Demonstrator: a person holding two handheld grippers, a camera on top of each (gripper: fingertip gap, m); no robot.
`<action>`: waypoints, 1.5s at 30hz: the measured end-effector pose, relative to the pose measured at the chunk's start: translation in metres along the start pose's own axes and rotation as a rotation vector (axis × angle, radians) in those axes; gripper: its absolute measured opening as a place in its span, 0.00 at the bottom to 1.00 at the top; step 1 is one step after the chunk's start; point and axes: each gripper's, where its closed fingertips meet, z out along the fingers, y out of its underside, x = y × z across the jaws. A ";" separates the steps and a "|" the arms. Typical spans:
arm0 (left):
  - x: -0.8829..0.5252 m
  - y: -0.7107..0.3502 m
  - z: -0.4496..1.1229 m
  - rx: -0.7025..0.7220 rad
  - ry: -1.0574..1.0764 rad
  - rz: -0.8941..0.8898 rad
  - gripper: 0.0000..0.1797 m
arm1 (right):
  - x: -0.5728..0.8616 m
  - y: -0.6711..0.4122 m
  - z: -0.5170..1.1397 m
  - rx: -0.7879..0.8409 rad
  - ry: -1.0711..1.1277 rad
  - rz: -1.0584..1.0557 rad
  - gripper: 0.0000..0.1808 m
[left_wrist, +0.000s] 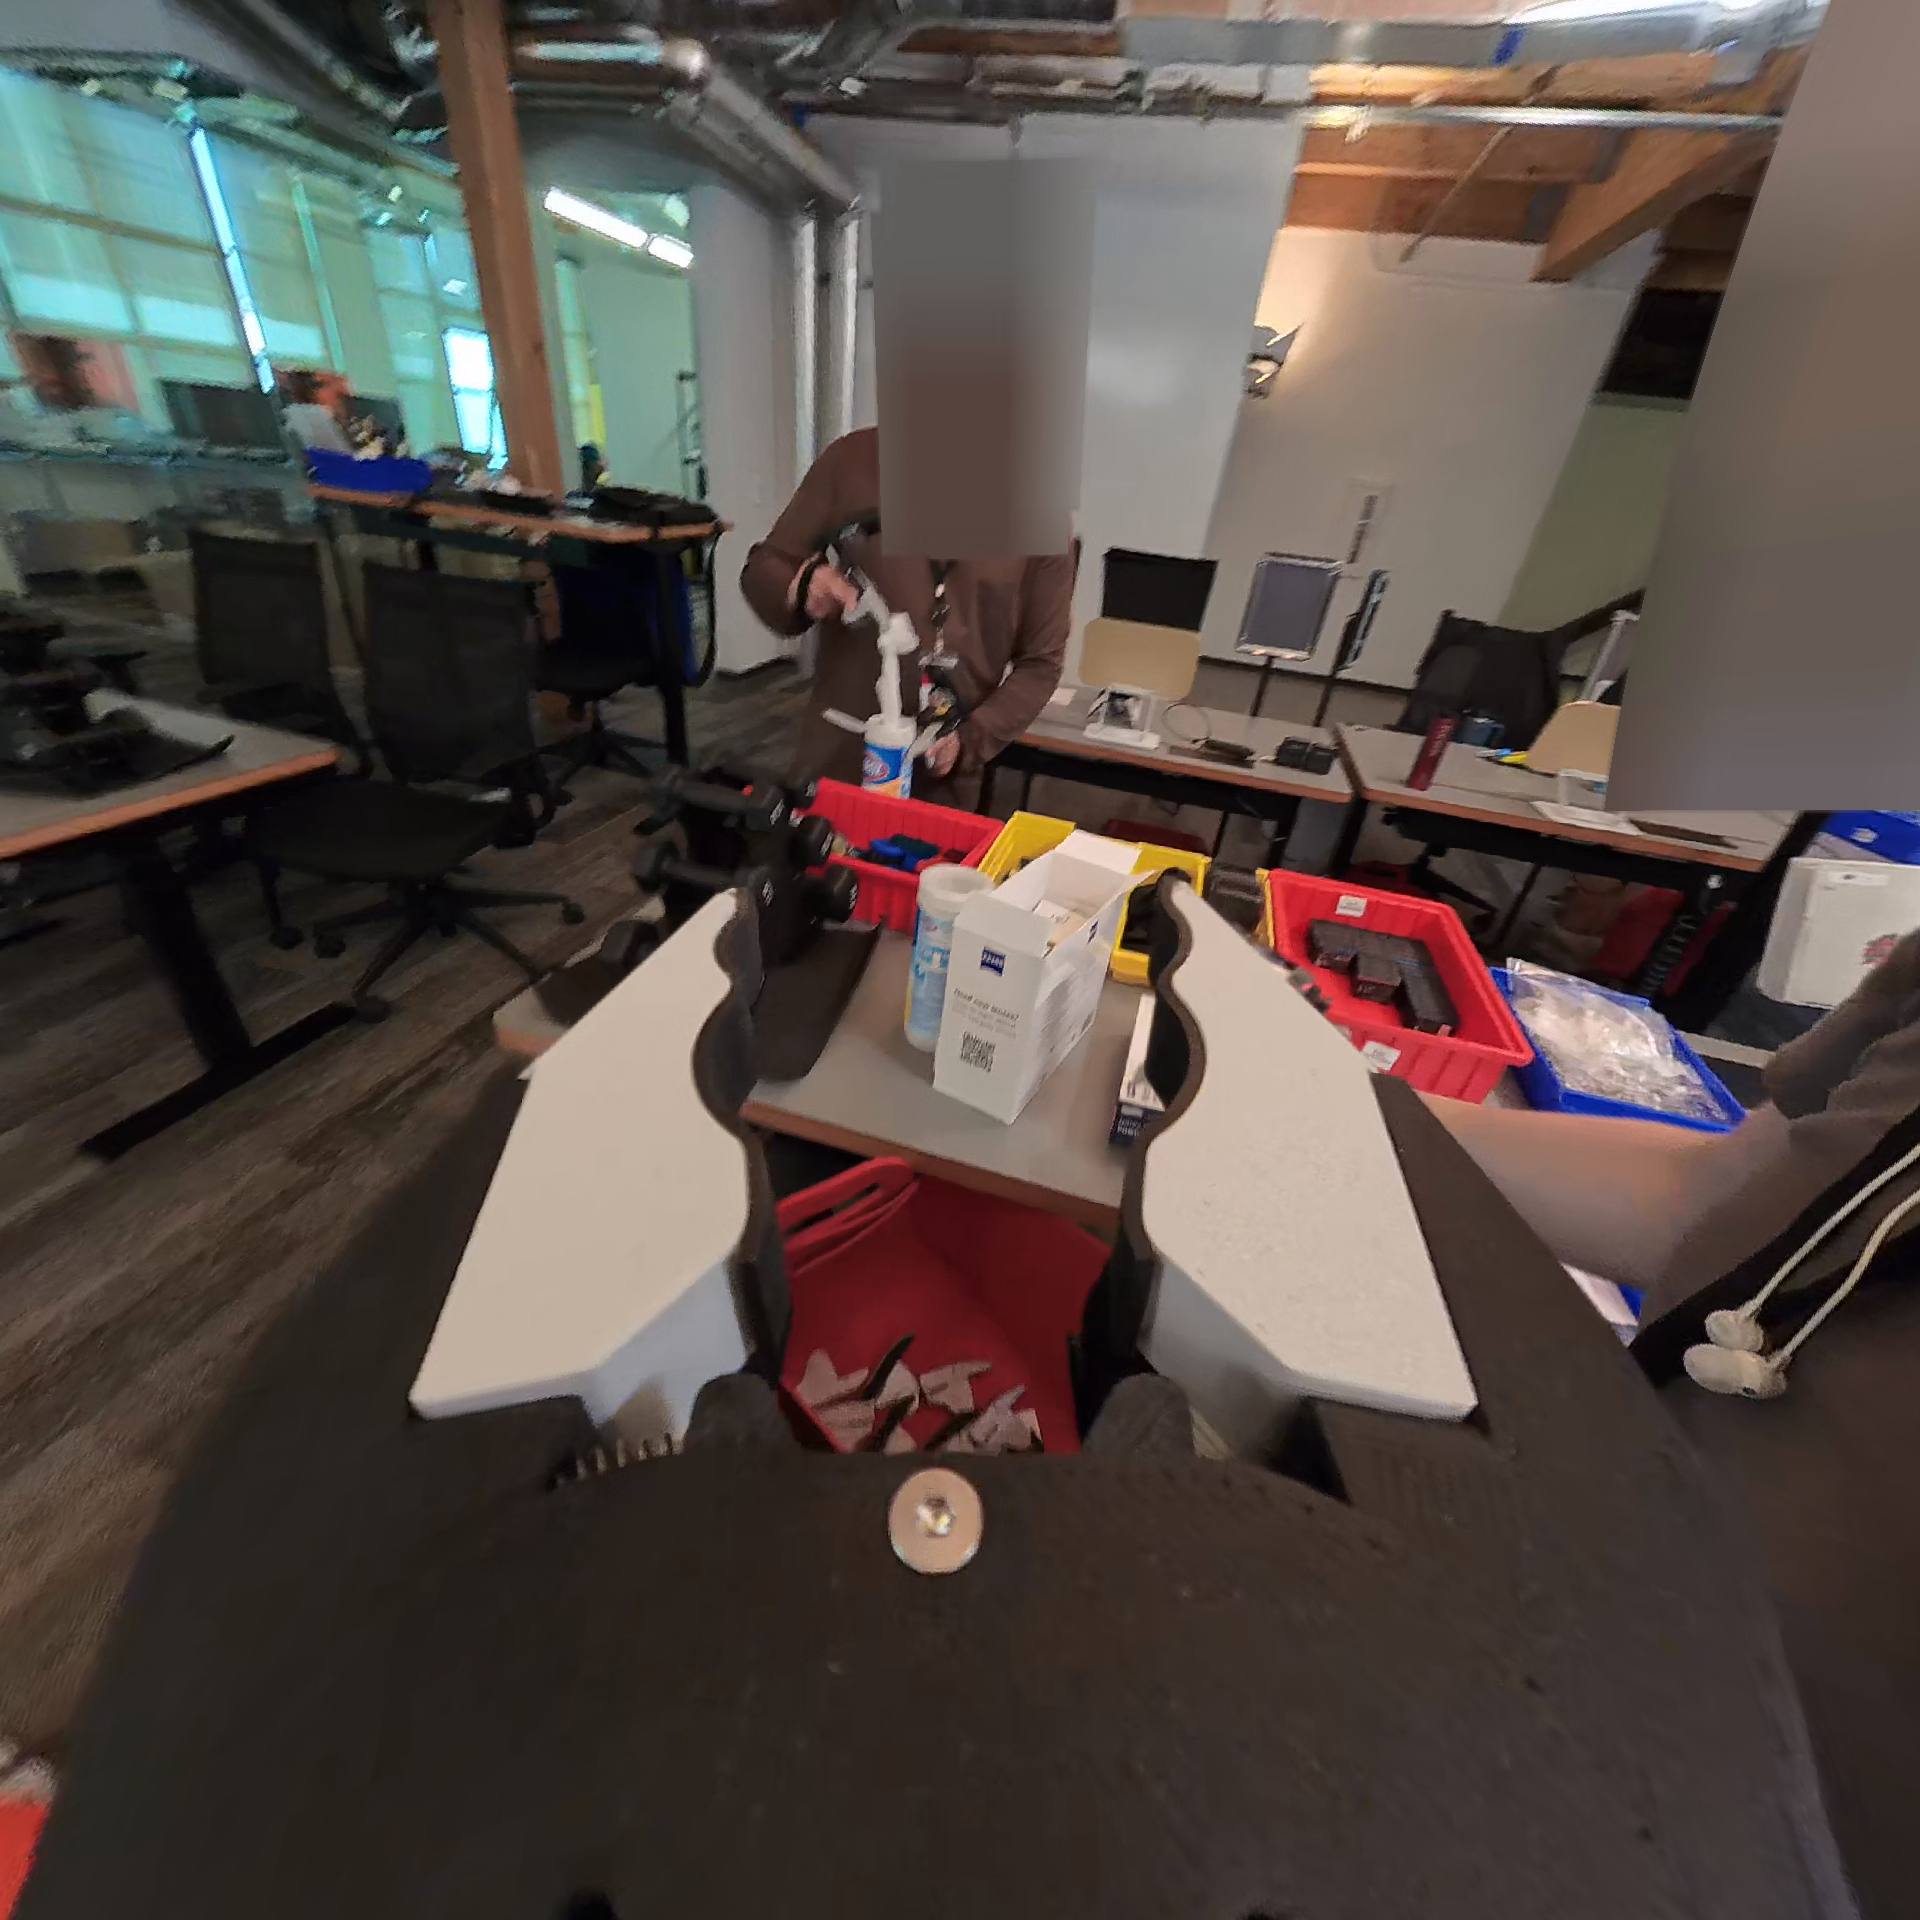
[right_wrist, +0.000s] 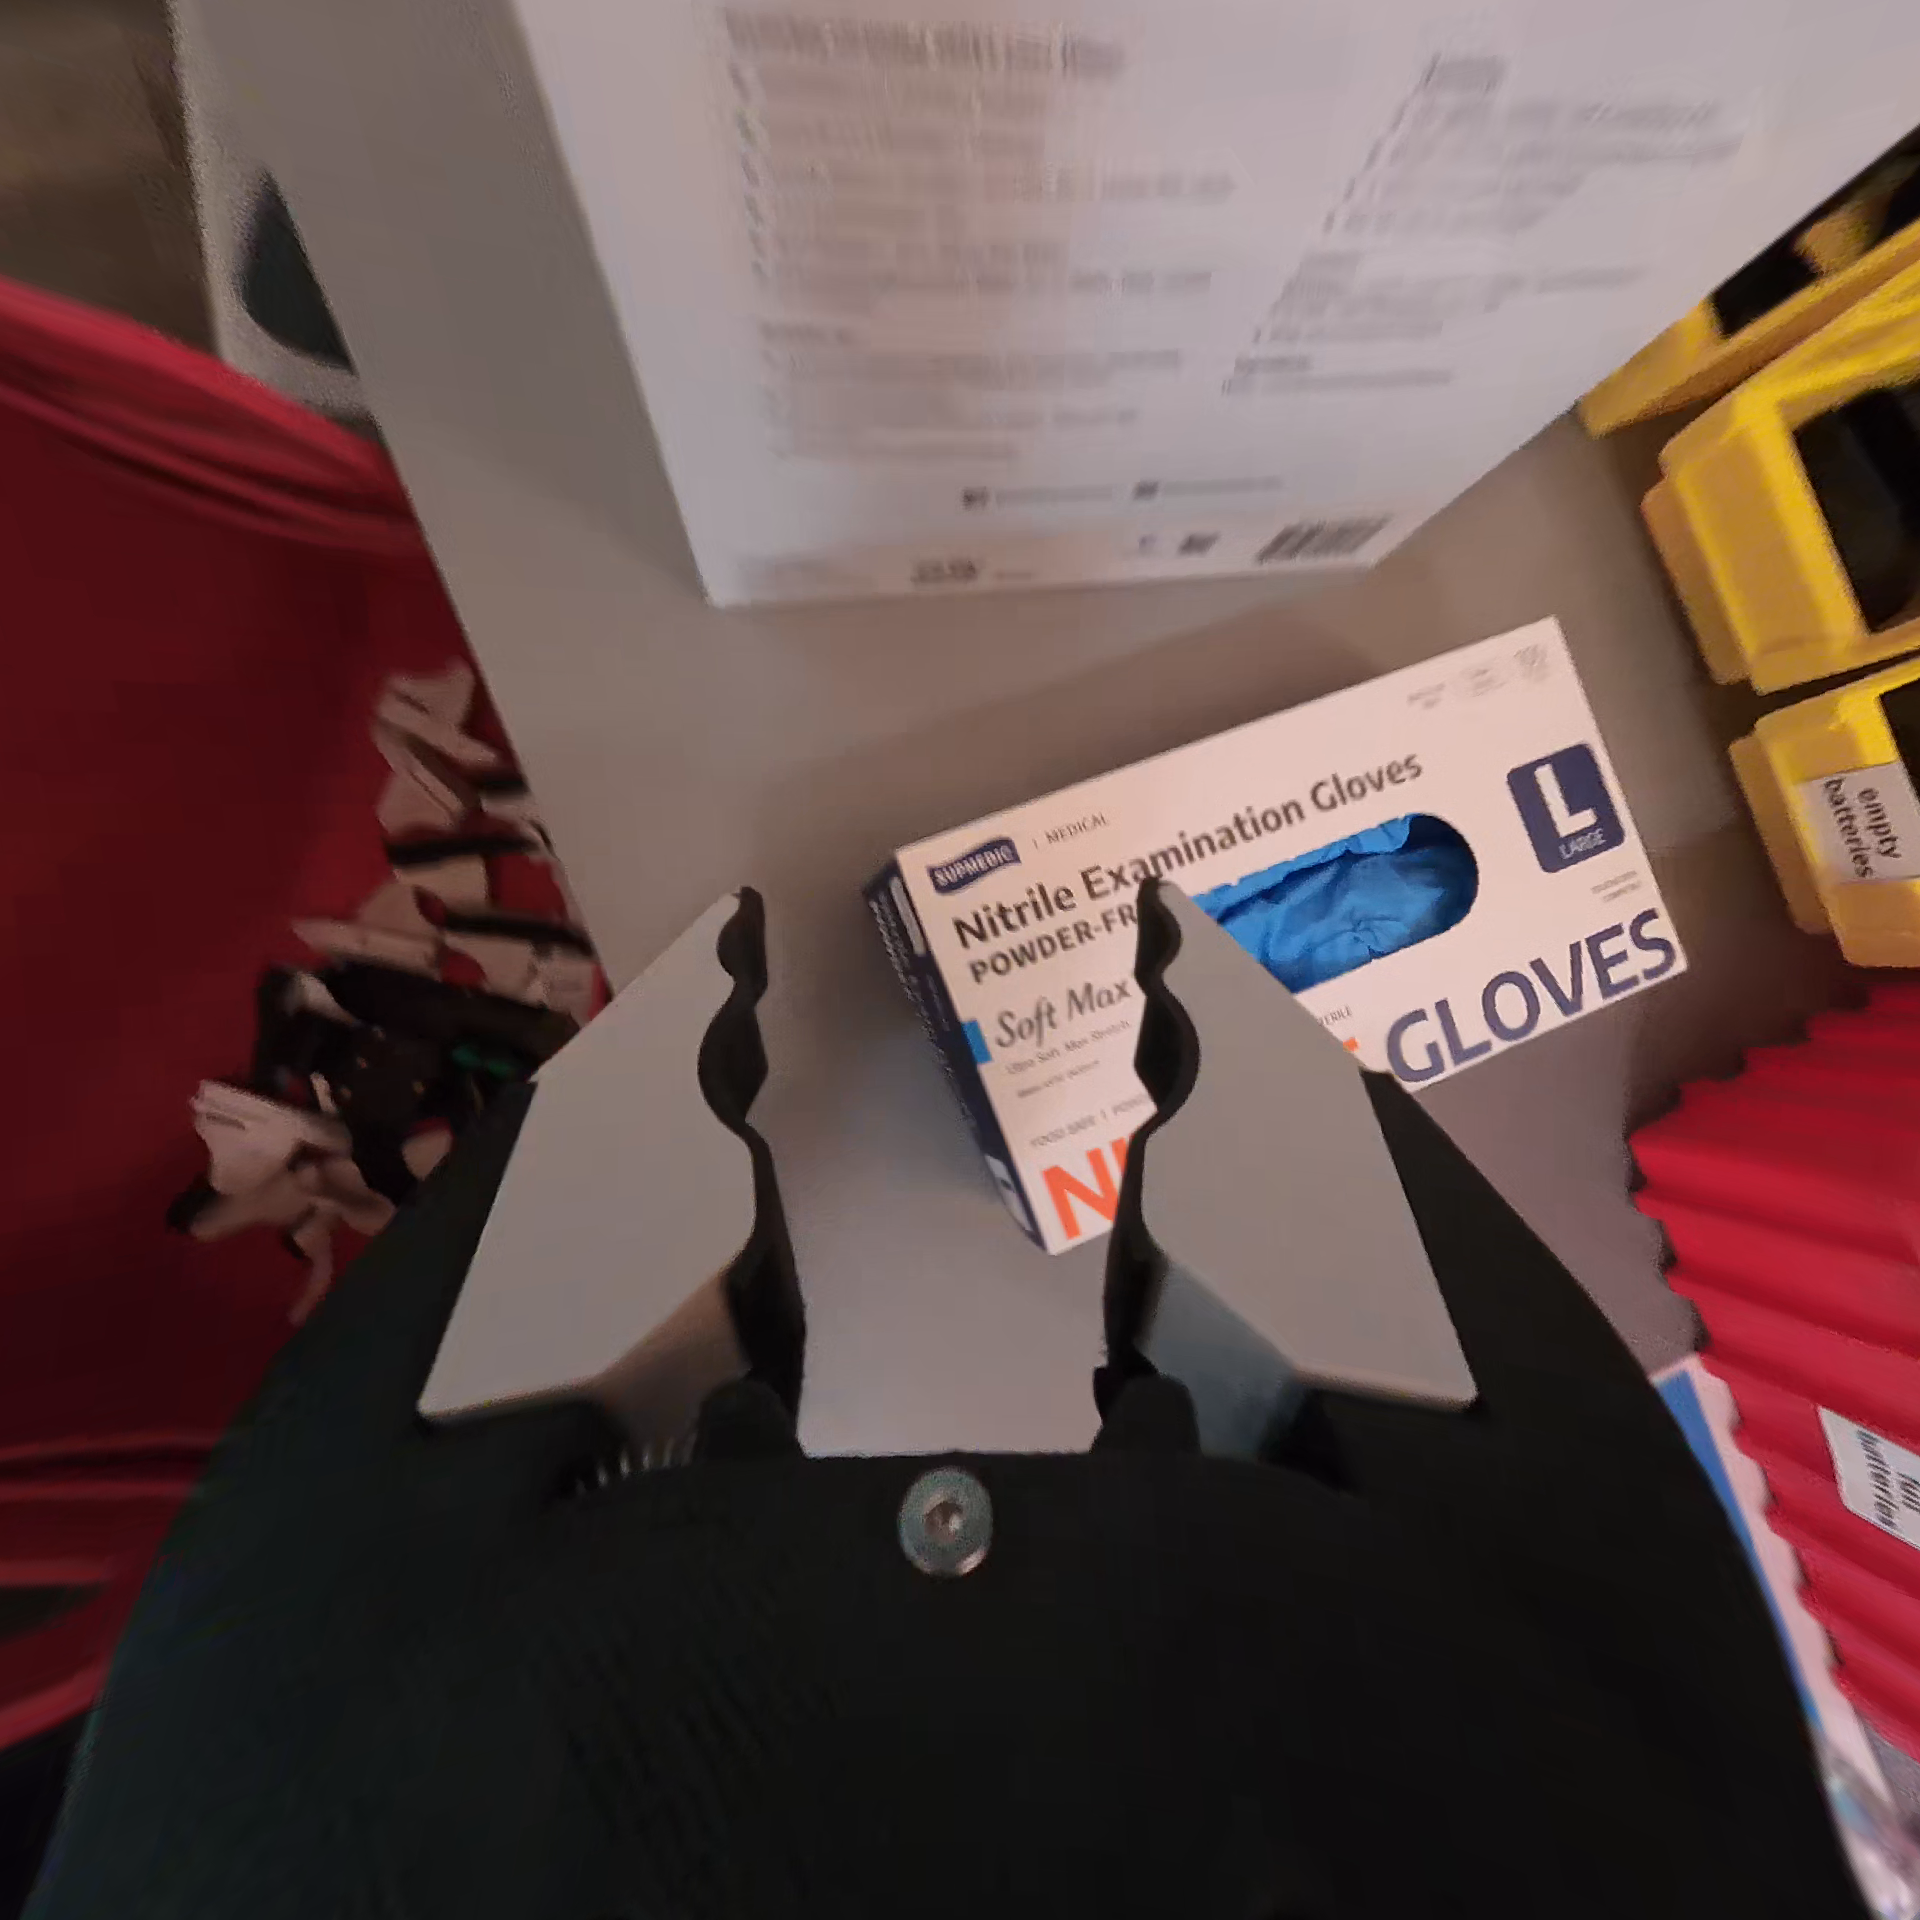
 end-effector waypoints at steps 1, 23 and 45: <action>0.001 0.003 -0.002 -0.012 -0.011 -0.009 0.41 | -0.004 -0.006 -0.009 0.056 -0.002 0.014 0.40; -0.149 0.059 -0.127 -0.090 0.347 -0.149 0.39 | -0.190 -0.140 -0.275 0.953 -0.071 0.303 0.41; -0.515 0.004 -0.135 -0.002 -0.075 -0.030 0.33 | -0.469 -0.419 -0.279 1.203 -0.134 -0.211 0.40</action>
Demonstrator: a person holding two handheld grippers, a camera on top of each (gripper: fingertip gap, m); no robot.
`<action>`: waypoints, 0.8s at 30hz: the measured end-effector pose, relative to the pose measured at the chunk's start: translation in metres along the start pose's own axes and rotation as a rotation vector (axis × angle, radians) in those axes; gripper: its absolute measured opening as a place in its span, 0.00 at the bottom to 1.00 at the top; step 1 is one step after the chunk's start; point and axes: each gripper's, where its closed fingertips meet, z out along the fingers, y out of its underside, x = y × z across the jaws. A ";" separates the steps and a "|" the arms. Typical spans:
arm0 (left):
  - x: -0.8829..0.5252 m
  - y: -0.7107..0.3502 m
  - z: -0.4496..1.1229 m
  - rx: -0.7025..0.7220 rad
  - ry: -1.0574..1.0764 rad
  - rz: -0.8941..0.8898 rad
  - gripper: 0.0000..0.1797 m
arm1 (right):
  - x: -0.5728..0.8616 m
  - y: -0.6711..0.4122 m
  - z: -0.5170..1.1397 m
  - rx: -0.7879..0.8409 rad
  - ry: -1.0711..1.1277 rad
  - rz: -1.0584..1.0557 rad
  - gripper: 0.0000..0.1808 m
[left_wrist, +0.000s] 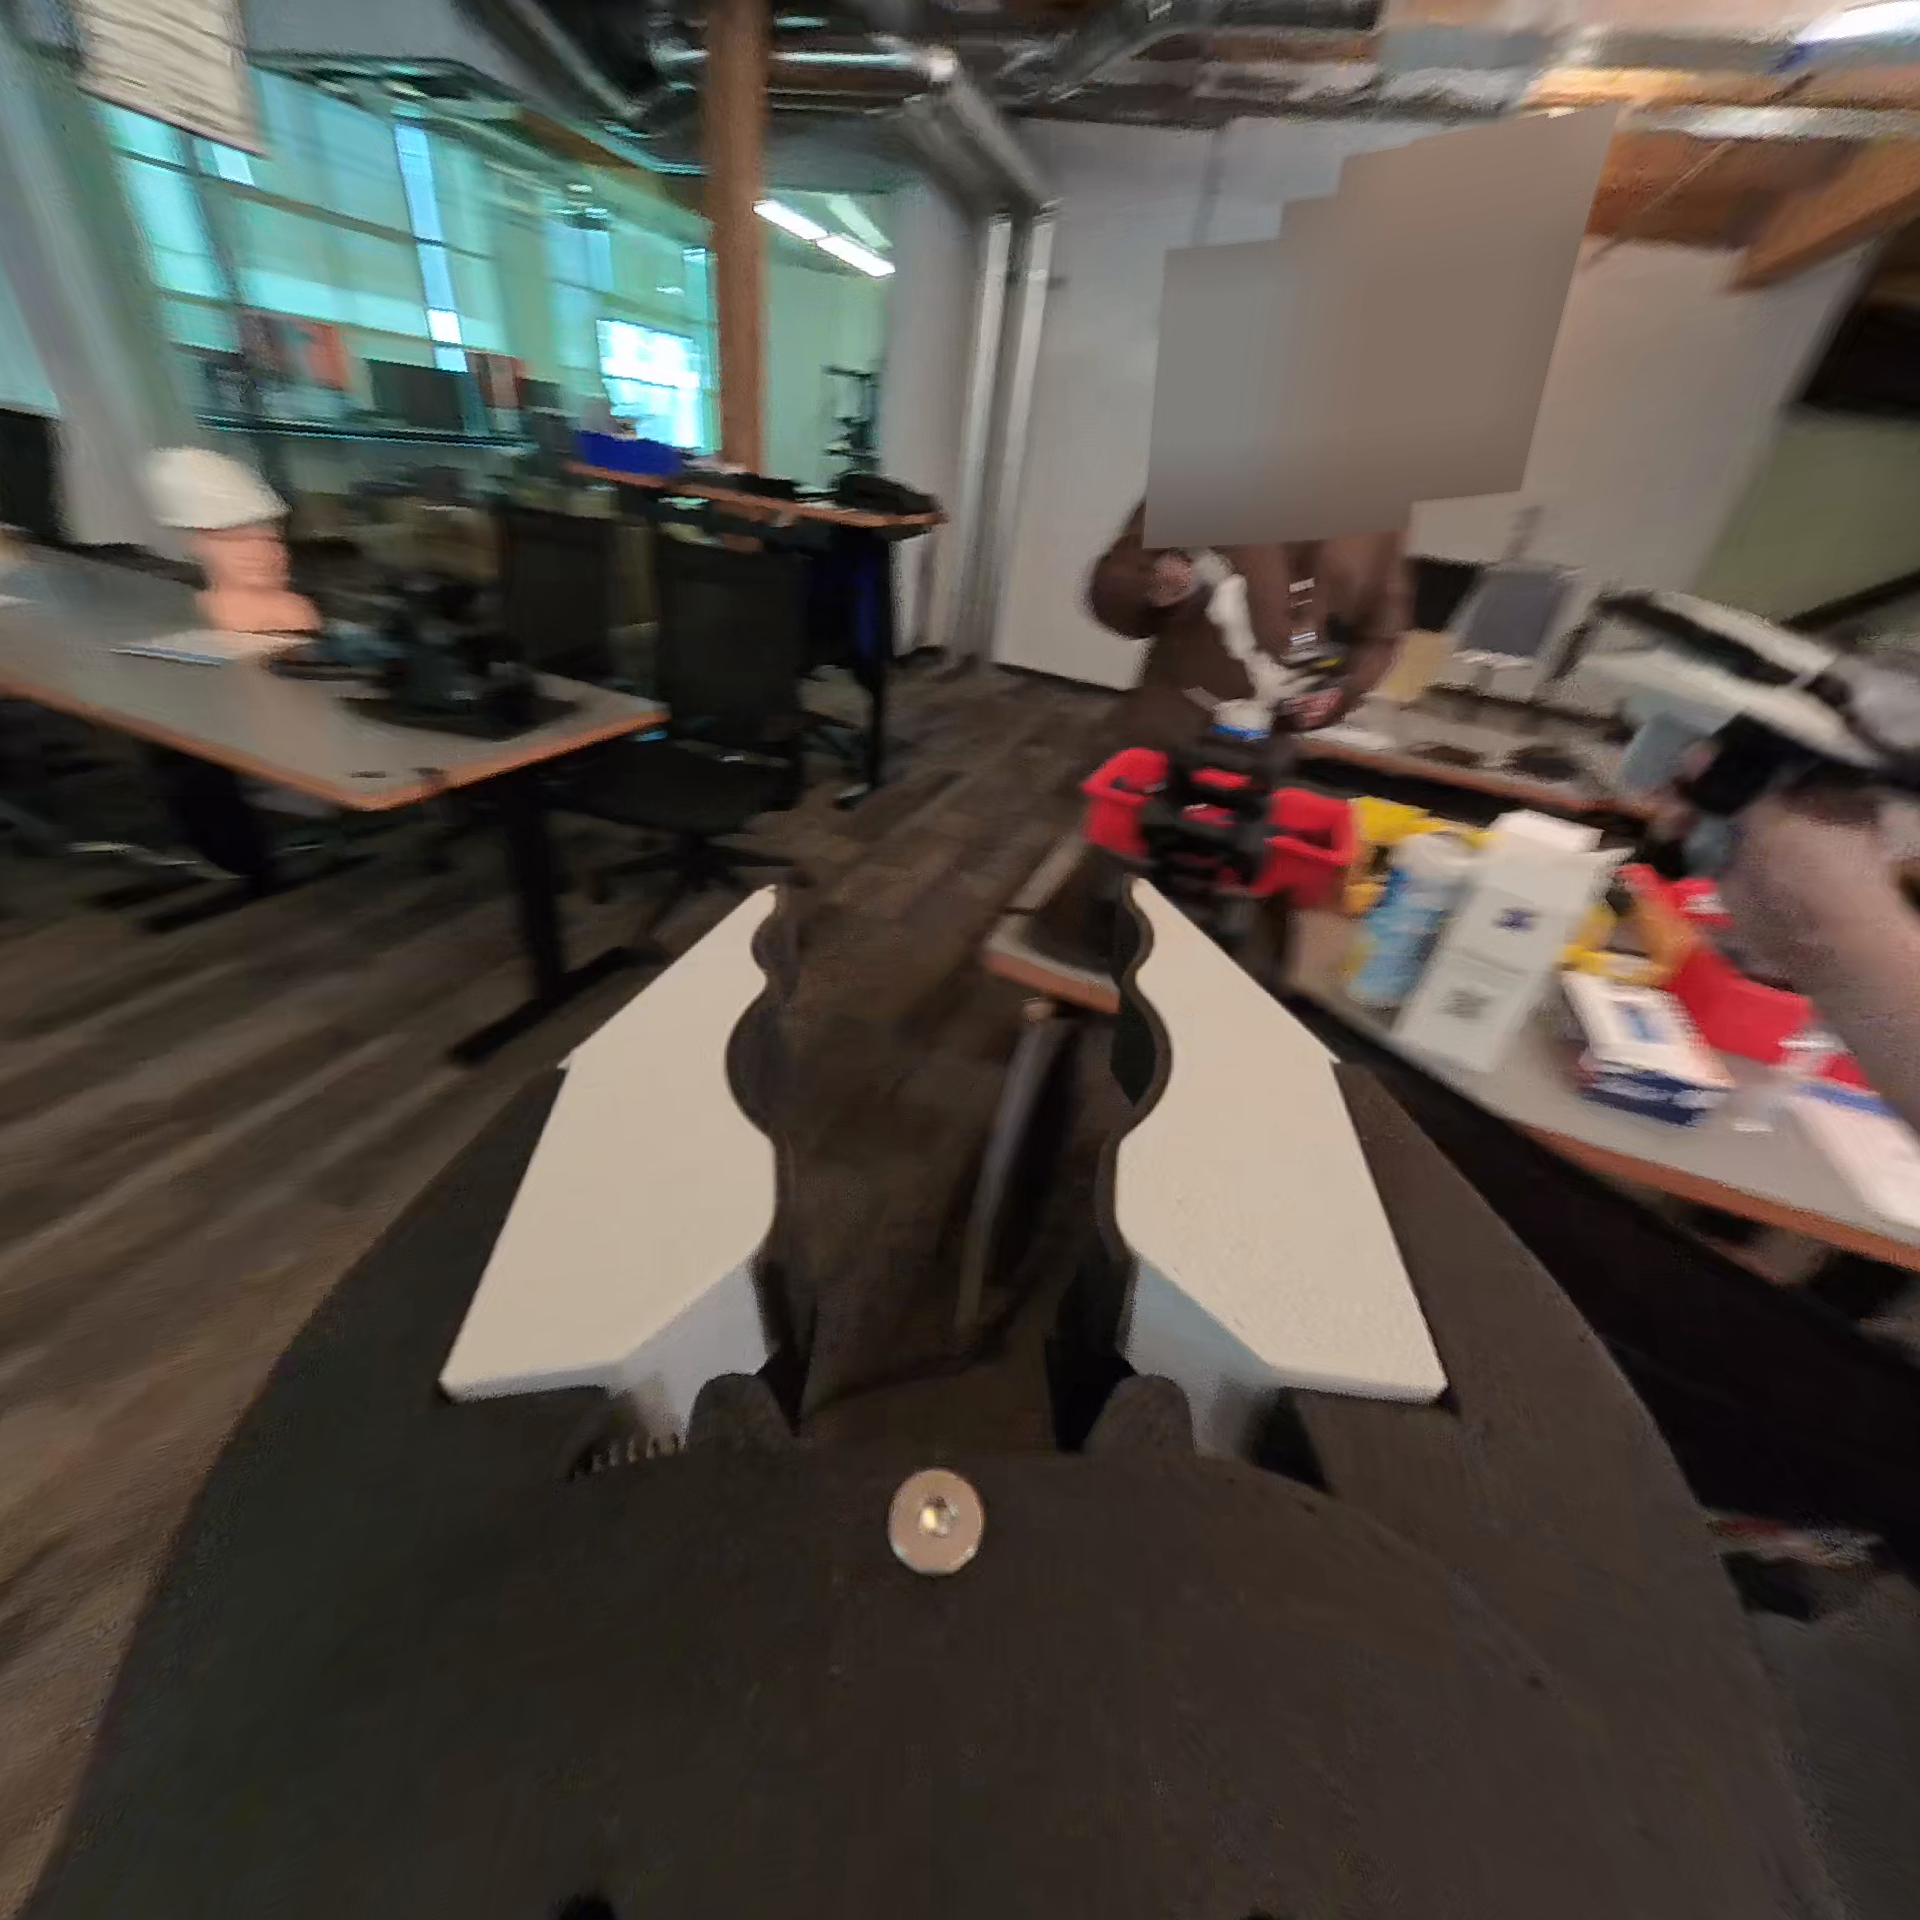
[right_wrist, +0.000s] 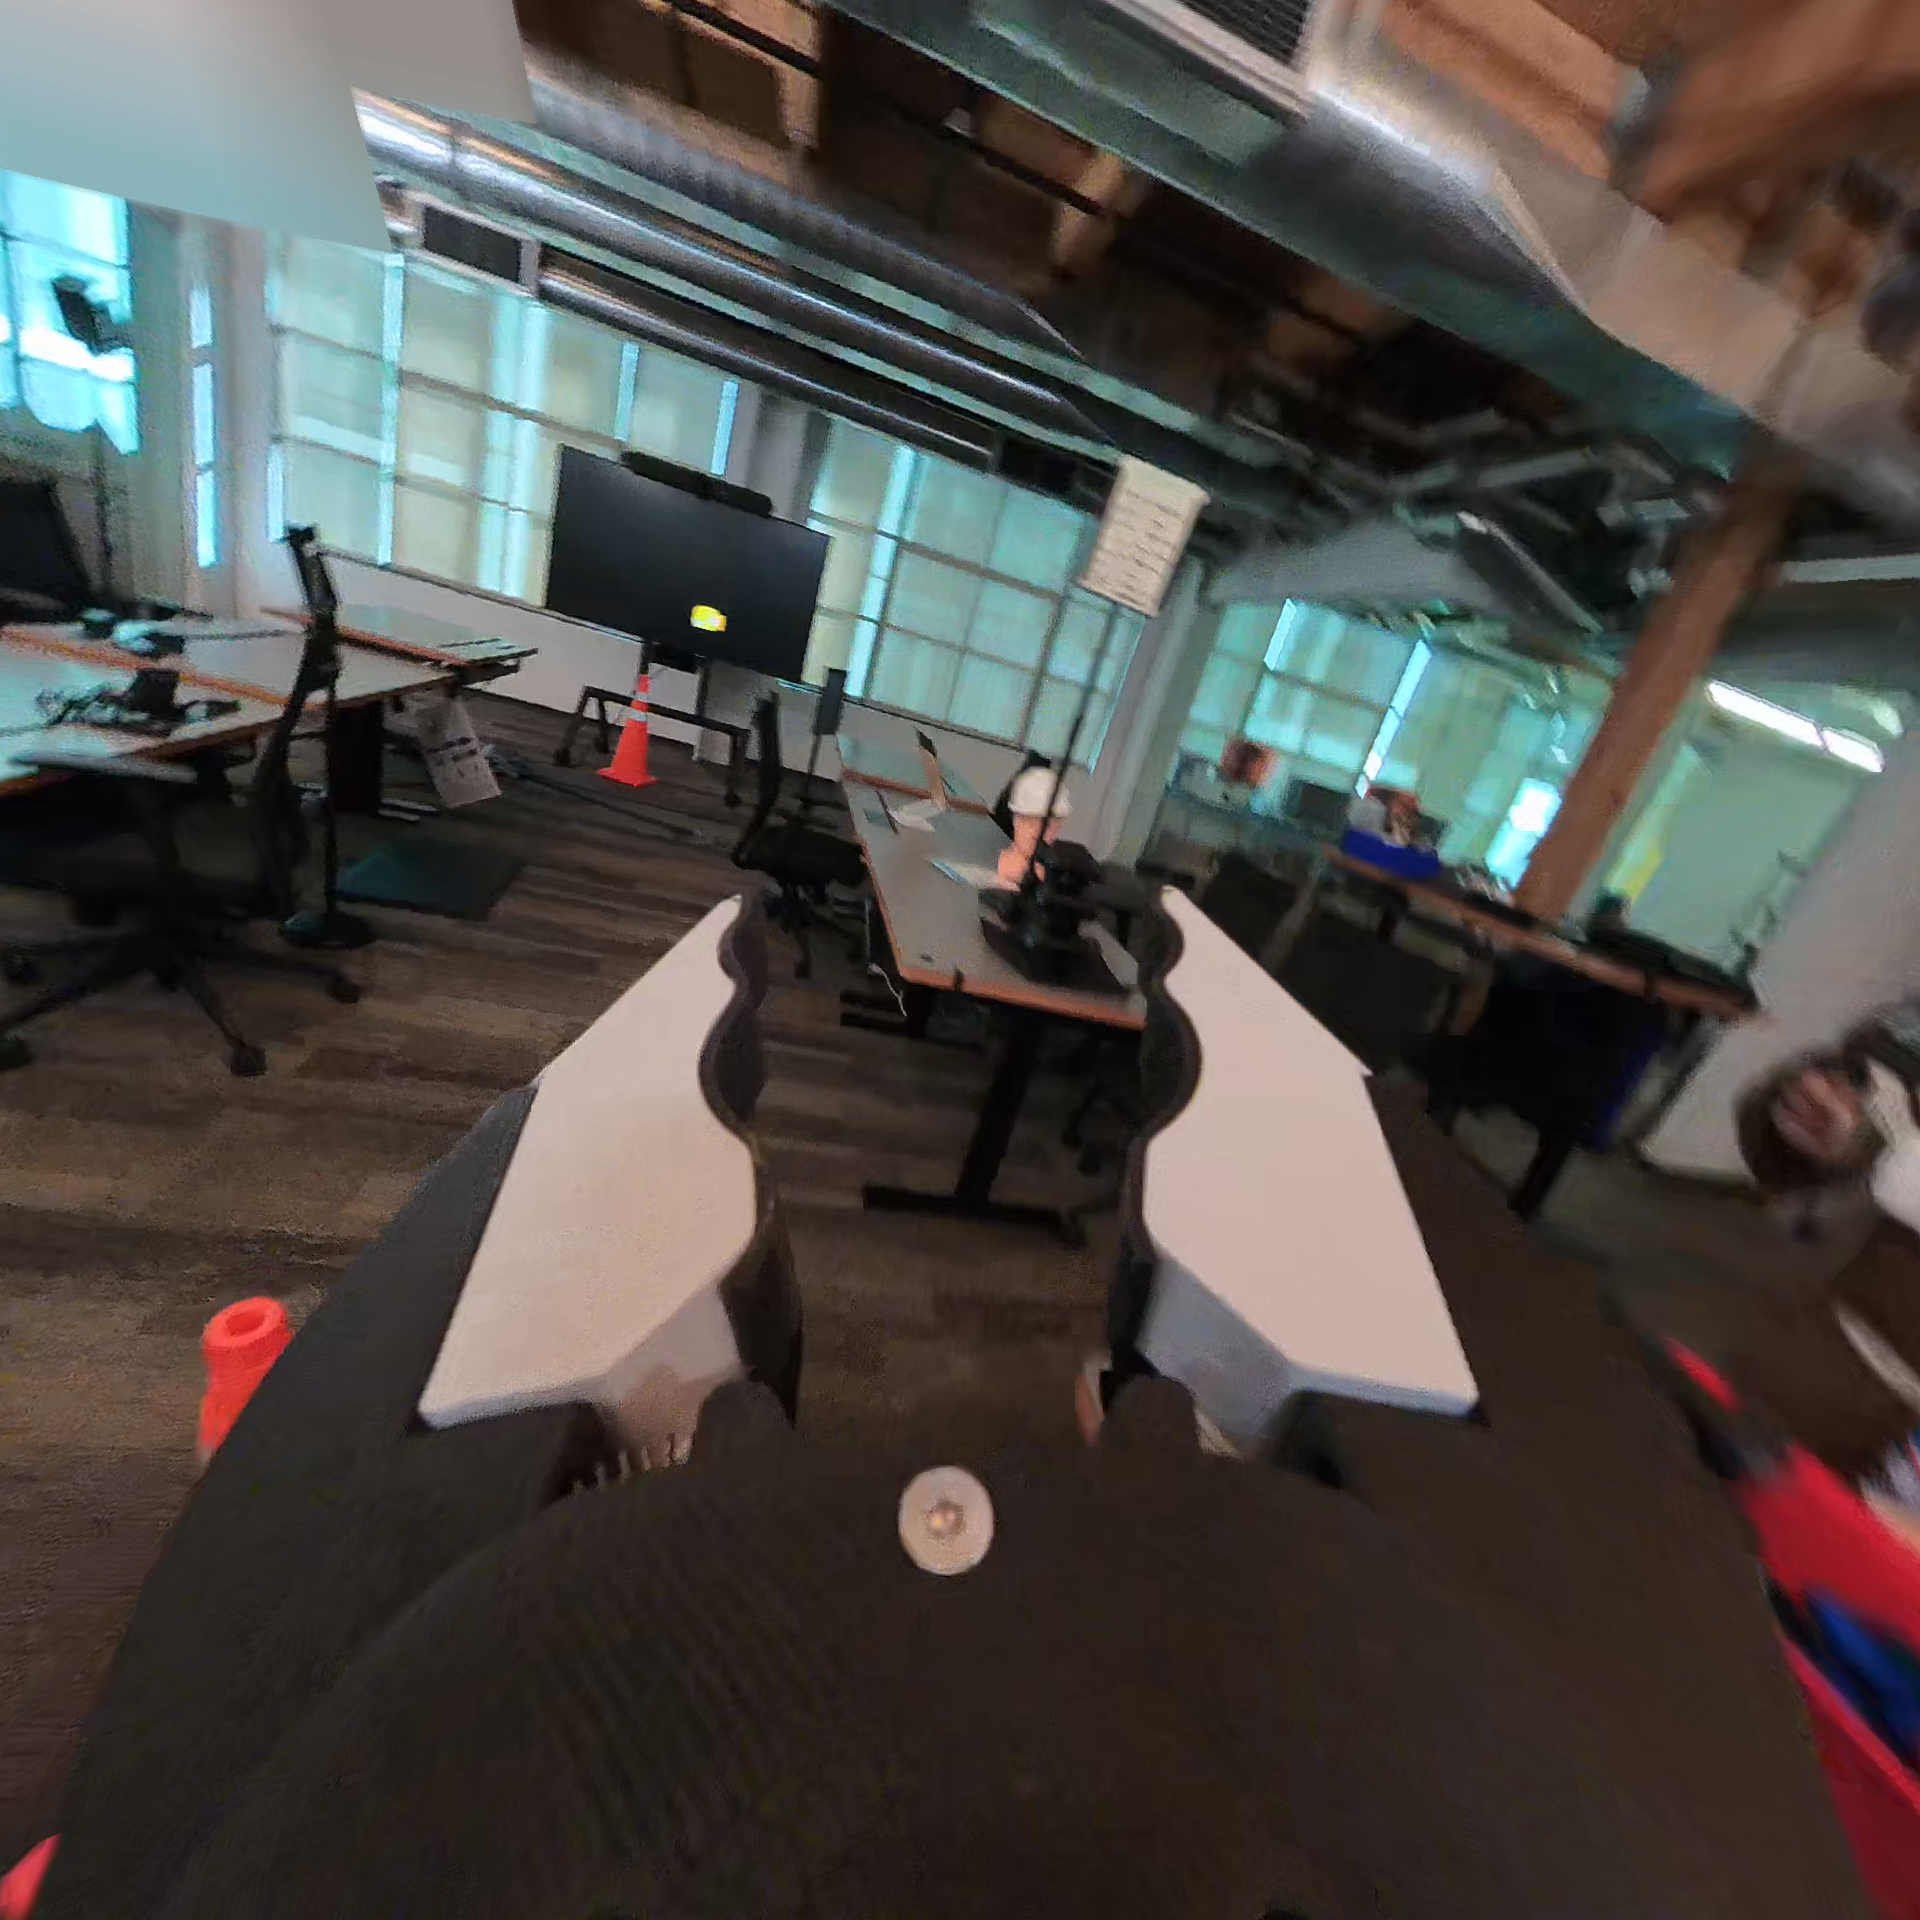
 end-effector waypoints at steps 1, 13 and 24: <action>-0.021 -0.003 -0.007 -0.017 -0.066 0.038 0.33 | -0.021 -0.003 0.035 0.015 -0.043 -0.040 0.41; -0.252 -0.015 -0.120 -0.066 -0.229 0.058 0.33 | -0.248 -0.002 0.314 0.149 -0.204 0.124 0.32; -0.496 -0.070 -0.115 -0.126 -0.292 0.138 0.35 | -0.325 -0.017 0.496 0.147 -0.137 0.205 0.30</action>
